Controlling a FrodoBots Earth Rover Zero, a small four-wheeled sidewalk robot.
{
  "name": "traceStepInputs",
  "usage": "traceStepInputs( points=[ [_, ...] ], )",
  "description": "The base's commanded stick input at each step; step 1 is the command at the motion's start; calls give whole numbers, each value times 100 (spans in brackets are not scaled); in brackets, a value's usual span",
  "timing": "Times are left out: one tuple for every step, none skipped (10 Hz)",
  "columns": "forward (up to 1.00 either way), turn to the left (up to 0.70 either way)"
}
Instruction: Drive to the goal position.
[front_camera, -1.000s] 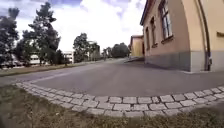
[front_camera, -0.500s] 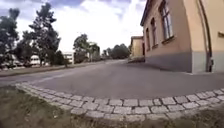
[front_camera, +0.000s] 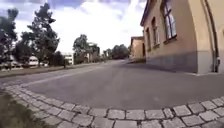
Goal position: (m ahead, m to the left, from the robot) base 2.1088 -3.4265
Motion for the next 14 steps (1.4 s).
traceStepInputs(
  points=[
    [45,0],
    [0,0],
    [44,0],
    [70,0],
    [70,0],
    [70,0],
    [70,0],
    [70,0],
    [70,0],
    [70,0],
    [70,0],
    [70,0],
    [70,0],
    [70,0]
  ],
)
